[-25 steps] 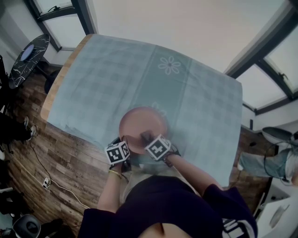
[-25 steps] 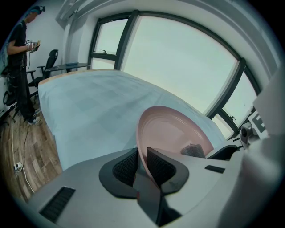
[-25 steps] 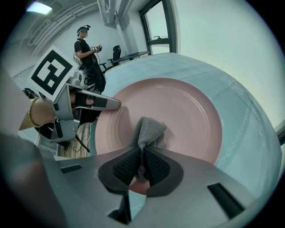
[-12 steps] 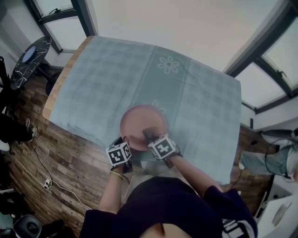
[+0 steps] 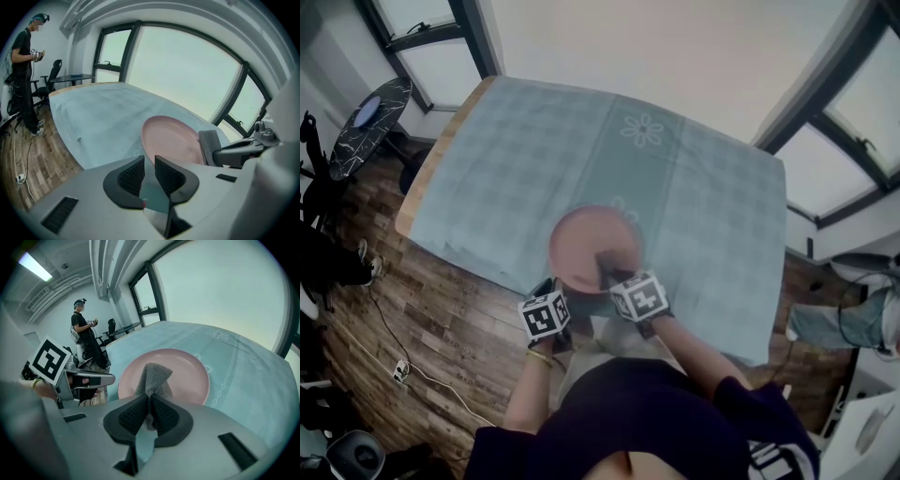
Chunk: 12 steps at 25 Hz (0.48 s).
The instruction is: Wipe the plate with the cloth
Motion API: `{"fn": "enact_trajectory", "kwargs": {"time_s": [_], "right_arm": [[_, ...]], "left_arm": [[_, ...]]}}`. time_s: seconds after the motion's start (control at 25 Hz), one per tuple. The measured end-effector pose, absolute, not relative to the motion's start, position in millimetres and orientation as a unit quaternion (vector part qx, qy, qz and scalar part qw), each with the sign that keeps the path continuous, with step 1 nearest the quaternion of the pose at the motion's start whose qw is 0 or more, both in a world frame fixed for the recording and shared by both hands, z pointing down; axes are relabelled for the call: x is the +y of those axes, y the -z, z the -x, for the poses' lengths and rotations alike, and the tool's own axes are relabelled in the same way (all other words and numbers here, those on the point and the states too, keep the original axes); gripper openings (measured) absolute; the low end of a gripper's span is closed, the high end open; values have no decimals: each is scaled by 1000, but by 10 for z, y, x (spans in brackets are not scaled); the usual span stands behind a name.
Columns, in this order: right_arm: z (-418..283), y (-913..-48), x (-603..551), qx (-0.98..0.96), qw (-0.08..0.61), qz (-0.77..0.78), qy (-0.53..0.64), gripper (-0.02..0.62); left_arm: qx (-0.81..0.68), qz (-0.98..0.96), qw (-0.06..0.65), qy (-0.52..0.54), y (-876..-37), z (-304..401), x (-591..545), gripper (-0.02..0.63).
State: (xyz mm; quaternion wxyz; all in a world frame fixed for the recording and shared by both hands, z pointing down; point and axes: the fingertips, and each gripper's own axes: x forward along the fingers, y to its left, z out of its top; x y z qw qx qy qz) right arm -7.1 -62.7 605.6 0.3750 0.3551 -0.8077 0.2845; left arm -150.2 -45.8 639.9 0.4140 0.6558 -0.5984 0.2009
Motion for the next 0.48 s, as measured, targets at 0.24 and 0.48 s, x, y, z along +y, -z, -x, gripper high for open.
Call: {"fn": "enact_trajectory", "kwargs": {"time_s": [0.24, 0.48], "right_arm": [[96, -5886, -473, -816, 346, -363, -289, 32], [67, -5785, -322, -825, 320, -374, -279, 32]], "left_arm": [[-594, -670, 405, -184, -6172, 1471, -296, 74], [-588, -693, 384, -165, -5931, 1370, -191, 35]]}}
